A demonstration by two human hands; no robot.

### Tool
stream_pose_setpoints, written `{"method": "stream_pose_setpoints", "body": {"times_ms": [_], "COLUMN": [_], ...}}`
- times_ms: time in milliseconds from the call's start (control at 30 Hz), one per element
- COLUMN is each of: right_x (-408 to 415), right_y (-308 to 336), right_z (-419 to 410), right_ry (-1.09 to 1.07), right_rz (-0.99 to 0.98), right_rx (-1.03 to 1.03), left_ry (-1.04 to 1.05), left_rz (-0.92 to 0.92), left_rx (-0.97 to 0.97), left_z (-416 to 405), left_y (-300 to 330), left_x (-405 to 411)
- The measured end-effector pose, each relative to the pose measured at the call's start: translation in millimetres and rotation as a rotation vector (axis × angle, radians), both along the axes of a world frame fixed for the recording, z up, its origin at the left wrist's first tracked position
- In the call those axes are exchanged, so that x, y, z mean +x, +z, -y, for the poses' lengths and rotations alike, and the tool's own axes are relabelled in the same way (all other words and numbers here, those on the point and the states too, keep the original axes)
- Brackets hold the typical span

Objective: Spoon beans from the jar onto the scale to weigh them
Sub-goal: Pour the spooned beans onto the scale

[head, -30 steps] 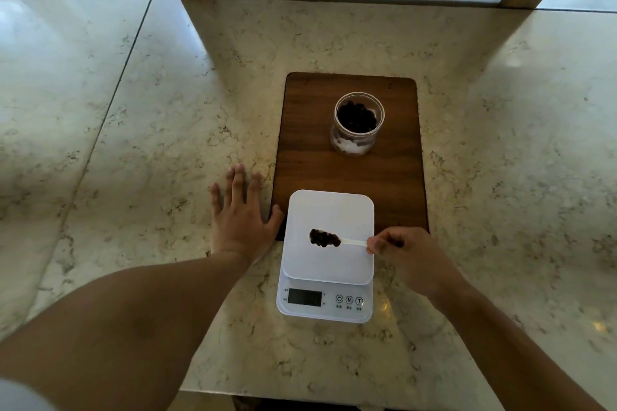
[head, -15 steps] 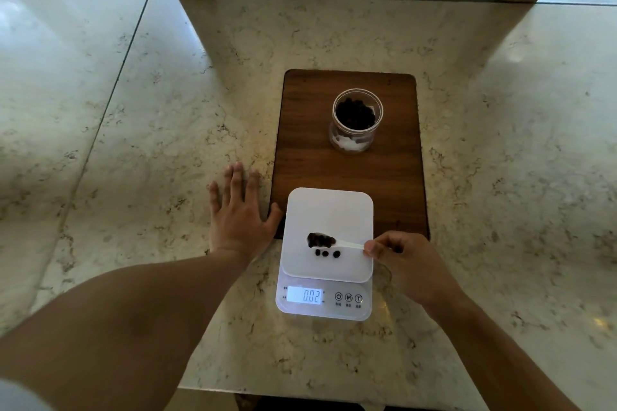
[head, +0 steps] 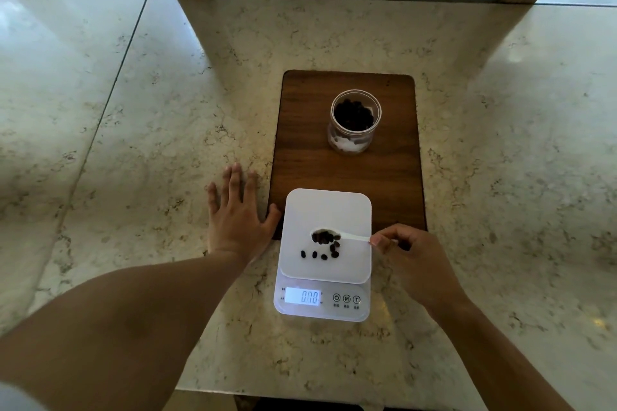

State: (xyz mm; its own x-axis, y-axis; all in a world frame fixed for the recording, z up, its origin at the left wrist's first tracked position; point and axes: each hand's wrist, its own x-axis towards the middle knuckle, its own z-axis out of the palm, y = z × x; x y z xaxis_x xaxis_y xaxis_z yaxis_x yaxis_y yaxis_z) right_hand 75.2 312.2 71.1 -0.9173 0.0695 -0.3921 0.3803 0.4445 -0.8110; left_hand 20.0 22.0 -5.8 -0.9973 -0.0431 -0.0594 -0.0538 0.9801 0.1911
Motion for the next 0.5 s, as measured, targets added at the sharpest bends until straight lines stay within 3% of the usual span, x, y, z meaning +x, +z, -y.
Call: {"method": "stream_pose_setpoints", "body": {"times_ms": [500], "right_x": [-5.6], "right_y": [3.2], "right_z": [2.2], "right_ry": [-0.094], "right_rz": [-0.130], "right_rx": [-0.001], "left_ry": [-0.003], "left_rz": [0.000], "left_rx": [0.003], "left_z": [-1.2], "left_y": [2.2], "left_x": [0.6]}}
